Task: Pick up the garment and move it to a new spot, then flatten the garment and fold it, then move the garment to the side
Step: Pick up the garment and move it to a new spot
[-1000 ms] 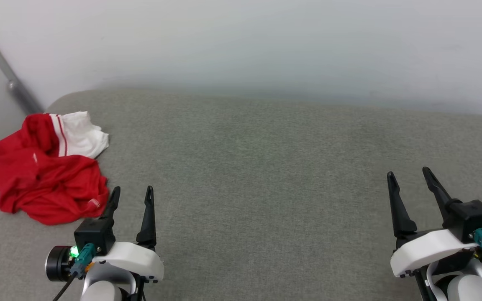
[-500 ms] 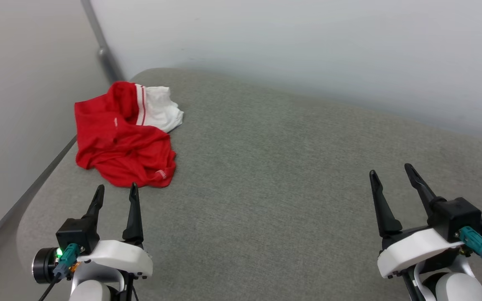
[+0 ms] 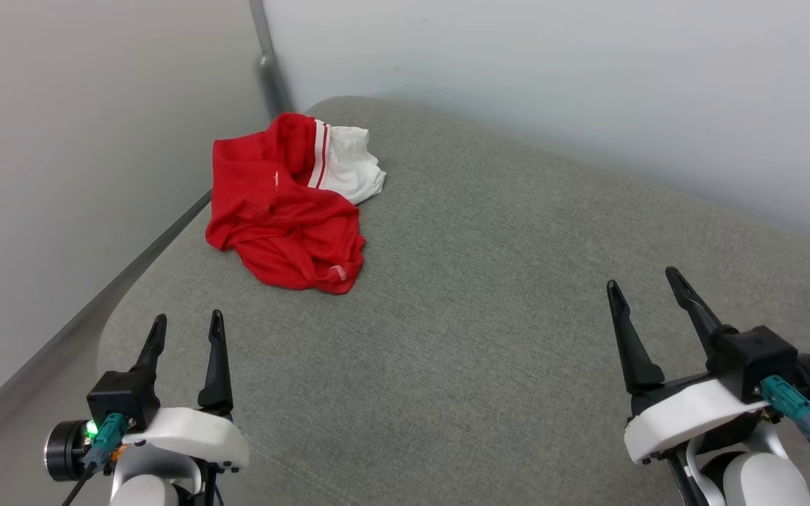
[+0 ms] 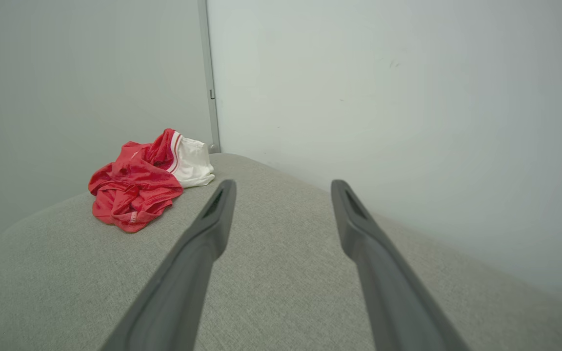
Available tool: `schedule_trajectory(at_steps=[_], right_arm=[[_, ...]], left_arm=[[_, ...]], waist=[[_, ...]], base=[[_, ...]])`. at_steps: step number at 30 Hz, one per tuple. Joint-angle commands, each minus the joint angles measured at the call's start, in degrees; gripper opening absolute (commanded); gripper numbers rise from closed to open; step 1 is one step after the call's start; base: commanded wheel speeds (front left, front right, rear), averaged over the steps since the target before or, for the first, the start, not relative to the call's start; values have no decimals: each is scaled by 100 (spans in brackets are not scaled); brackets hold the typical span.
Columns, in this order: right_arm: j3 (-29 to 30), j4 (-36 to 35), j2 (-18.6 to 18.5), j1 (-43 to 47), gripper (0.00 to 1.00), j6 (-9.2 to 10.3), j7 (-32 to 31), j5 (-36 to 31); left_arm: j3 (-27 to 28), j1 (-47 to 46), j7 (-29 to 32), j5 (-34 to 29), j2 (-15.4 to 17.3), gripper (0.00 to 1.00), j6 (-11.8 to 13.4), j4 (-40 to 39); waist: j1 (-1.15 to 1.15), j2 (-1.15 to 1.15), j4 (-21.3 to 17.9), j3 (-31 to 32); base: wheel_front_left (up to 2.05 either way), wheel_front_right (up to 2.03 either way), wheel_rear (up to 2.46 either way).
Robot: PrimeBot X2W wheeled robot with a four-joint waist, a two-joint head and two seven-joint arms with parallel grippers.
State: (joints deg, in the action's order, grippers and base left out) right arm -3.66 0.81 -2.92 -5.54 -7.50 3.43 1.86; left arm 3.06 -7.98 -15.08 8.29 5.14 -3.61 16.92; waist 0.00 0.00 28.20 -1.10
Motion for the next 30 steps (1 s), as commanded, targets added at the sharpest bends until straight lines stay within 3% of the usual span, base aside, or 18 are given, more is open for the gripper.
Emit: schedule_trajectory(at_steps=[1, 8, 15, 24, 30], right_arm=[[-3, -24, 6, -43, 100, 2, 0, -13], [-53, -80, 6, -135, 100, 2, -46, -93], [-109, -285, 5, -346, 100, 3, -208, -250], [-208, -699, 4, -797, 100, 2, -424, -423], [-278, -751, 4, -1117, 100, 2, -336, -502]], left_arm=[[12, 21, -13, -24, 12, 100, -22, -15], [40, -104, -13, -73, 6, 100, -8, -8], [155, -843, 87, 98, 164, 100, -71, 327], [255, -2666, 1089, 343, 933, 100, -234, 1050], [246, -3641, 2192, 623, 1612, 100, -340, 1538]], waist=[[0, 0, 34, -30], [0, 0, 20, -145], [0, 0, -262, -527], [0, 0, -1078, -1550], [0, 0, -1577, -2223]], base=[[0, 0, 0], [0, 0, 0], [0, 0, 0], [0, 0, 0], [0, 0, 0]])
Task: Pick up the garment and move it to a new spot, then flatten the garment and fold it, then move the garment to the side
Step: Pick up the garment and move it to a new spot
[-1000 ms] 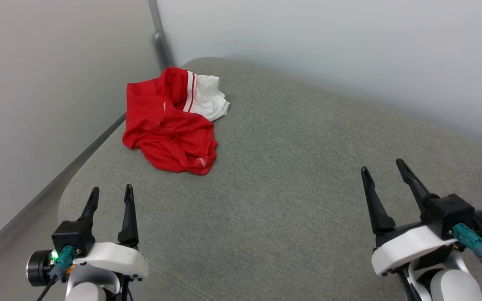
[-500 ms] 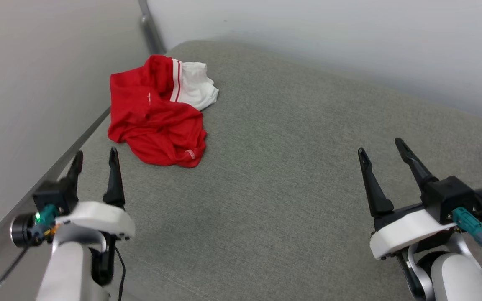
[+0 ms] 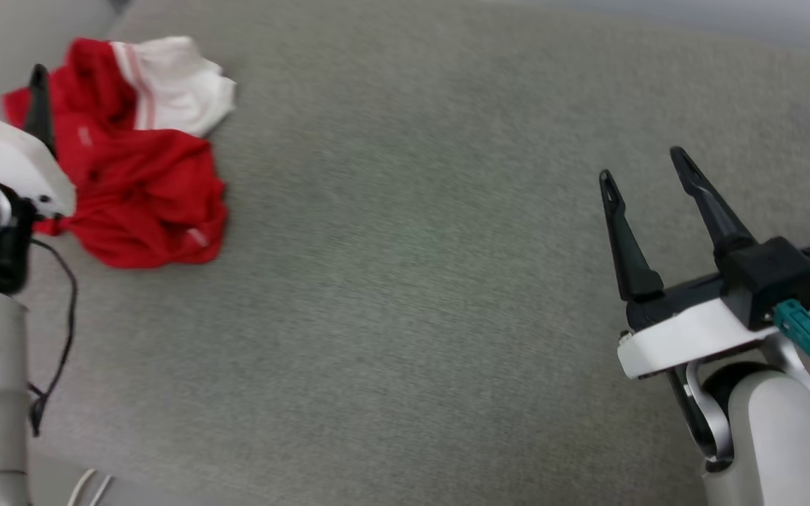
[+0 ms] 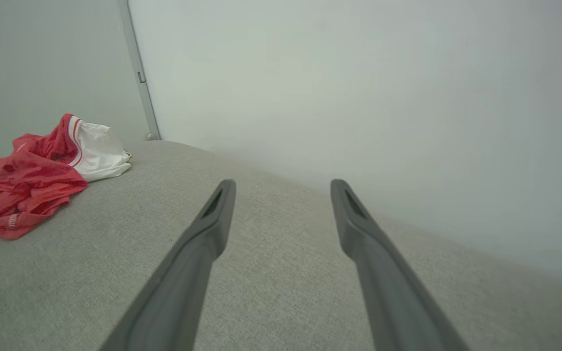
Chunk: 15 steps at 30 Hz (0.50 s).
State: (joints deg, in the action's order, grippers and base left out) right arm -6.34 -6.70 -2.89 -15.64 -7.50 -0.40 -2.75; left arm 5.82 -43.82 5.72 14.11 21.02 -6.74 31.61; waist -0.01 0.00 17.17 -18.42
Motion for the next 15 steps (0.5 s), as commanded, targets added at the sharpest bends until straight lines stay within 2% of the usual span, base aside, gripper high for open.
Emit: schedule_trajectory(at_steps=[1, 4, 9, 13, 14, 15], right_arm=[[-15, 8, 2, -165, 100, 3, 75, -49], [-59, -4, 2, -314, 100, 2, 144, -84], [-124, -61, 3, -522, 100, 2, 253, -125], [-159, -144, 3, -620, 100, 2, 295, -138], [-169, -198, 3, -641, 100, 2, 300, -136], [-166, -219, 2, -636, 100, 2, 300, -137]], left_arm=[[-71, -169, 335, 67, 145, 100, -35, 155], [-135, -419, 995, 259, 528, 100, -59, 402], [-311, -544, 2085, 732, 905, 100, -75, 917], [-267, -450, 2793, 1086, 1067, 100, -69, 1343], [-224, -301, 3345, 1254, 1062, 100, -26, 1710], [-209, -233, 3487, 1304, 1034, 100, 11, 1827]], waist=[[1, 0, -543, -568], [1, 0, -722, -781], [1, 0, -948, -1030], [1, 0, -1054, -1160], [1, 0, -1095, -1219], [1, 0, -1102, -1224]], base=[[0, 0, 0], [0, 0, 0], [0, 0, 0], [0, 0, 0], [0, 0, 0], [0, 0, 0]])
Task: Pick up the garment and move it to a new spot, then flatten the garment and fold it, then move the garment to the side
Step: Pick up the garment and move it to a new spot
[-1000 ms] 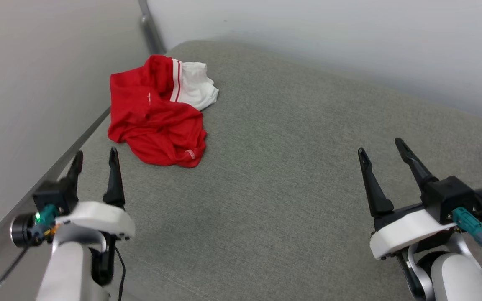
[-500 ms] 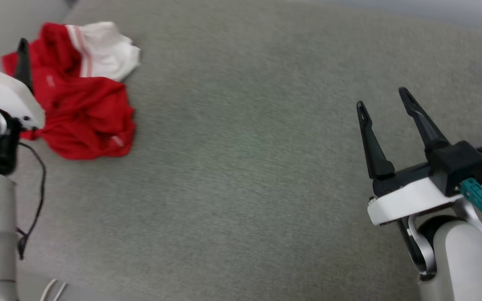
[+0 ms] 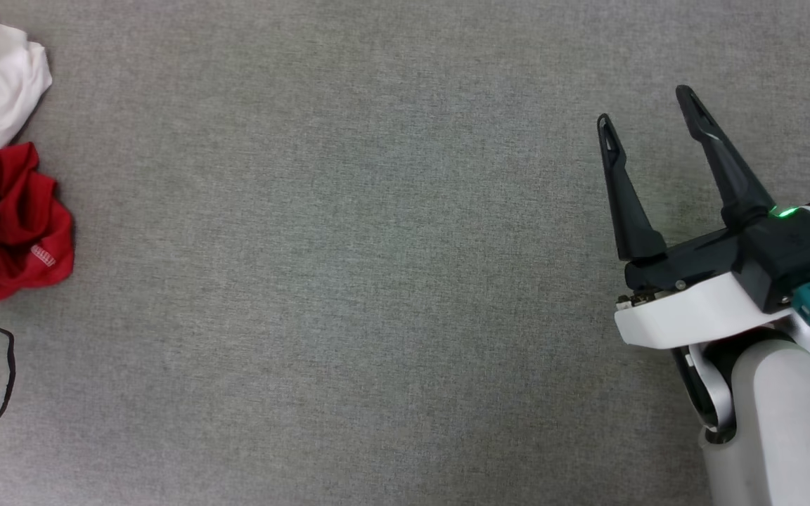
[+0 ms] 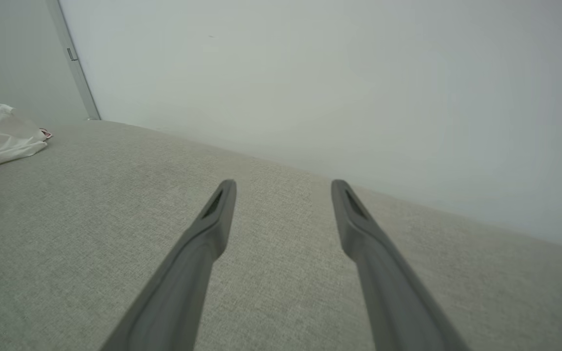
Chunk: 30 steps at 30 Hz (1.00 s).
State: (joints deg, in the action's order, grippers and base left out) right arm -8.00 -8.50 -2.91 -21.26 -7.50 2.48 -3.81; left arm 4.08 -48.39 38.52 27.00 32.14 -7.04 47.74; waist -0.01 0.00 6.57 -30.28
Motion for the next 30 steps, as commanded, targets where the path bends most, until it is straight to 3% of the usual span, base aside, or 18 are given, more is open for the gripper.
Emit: schedule_trajectory(at_steps=[1, 2, 3, 4, 11, 18, 26, 30], right_arm=[[5, -56, 4, -64, 100, 2, 7, -30], [13, -67, 5, -55, 100, 2, 1, -32], [29, -85, 4, -40, 100, 2, -17, -38], [30, -84, 4, -42, 100, 2, -32, -39], [49, -30, 4, 64, 100, 2, -40, 31], [77, 107, 4, 269, 100, 2, 35, 223], [128, 215, 4, 593, 100, 2, 103, 499], [163, 300, 5, 845, 100, 2, 145, 663]], left_arm=[[-7, 265, 268, 48, -94, 100, 88, 277], [19, 293, 348, 102, -113, 100, 103, 332], [26, 339, 208, 58, -84, 37, 185, 323], [37, 340, 99, 46, -61, 0, 209, 298], [29, 114, -1037, -192, 134, 0, 347, 69], [-22, -164, -2436, -426, 127, 0, 425, -87], [-241, -403, -3690, -620, -74, 0, 310, -238], [-402, -388, -4285, -710, -332, 0, 342, -393]], waist=[[1, 0, -44, -46], [1, 0, -46, -51], [1, 0, -38, -51], [1, 0, -31, -44], [1, 0, 54, 246], [1, 0, 131, 801], [1, 0, 114, 1479], [1, 0, -50, 1974]], base=[[0, 0, 0], [0, 0, 0], [0, 0, 0], [0, 0, 0], [0, 0, 0], [0, 0, 0], [0, 0, 0], [0, 0, 0]])
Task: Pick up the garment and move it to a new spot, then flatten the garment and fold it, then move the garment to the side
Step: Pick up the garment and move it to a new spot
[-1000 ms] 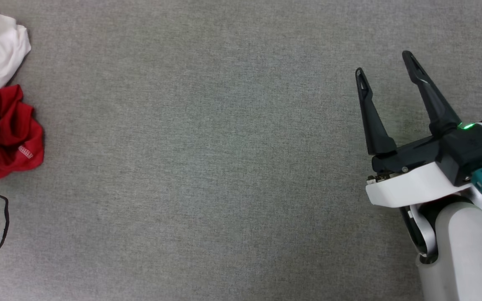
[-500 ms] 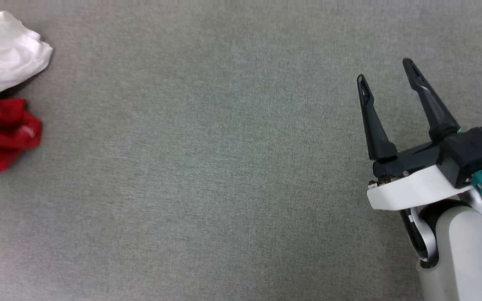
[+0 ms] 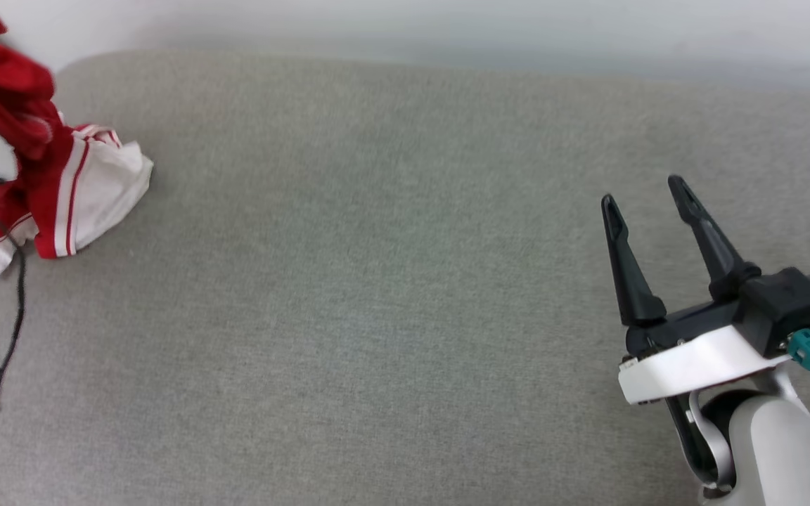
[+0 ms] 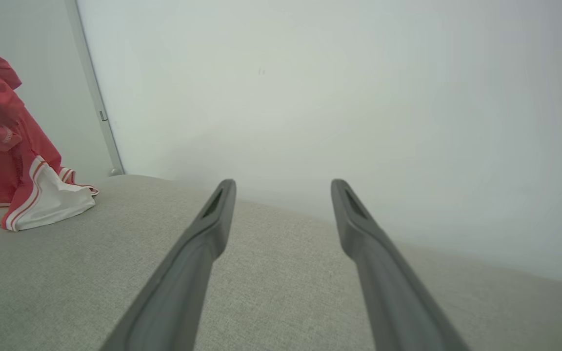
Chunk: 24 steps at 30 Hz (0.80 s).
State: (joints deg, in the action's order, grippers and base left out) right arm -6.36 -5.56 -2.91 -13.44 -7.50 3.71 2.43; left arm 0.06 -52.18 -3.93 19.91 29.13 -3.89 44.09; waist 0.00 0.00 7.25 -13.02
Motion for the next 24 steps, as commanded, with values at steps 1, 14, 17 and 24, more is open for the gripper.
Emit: schedule_trajectory(at_steps=[1, 14, 17, 24], right_arm=[[18, 17, 5, 119, 100, 2, 27, 62], [175, -53, 5, 728, 100, 2, -167, 198], [243, -119, 5, 806, 100, 2, -246, 179], [397, -285, 5, 890, 100, 2, -329, 209]], left_arm=[[-42, 35, -111, -19, -94, 0, 52, -75], [-753, 1087, 153, 93, -1326, 0, 92, -1507], [-1001, 1367, 248, 147, -1694, 0, 83, -1939], [-1743, 2005, 363, 250, -2386, 0, 9, -2735]], waist=[[0, 0, -158, 343], [0, 0, -1108, 1131], [0, 0, -1278, 1131], [0, 0, -1539, 905]], base=[[0, 0, 0], [0, 0, 0], [0, 0, 0], [0, 0, 0]])
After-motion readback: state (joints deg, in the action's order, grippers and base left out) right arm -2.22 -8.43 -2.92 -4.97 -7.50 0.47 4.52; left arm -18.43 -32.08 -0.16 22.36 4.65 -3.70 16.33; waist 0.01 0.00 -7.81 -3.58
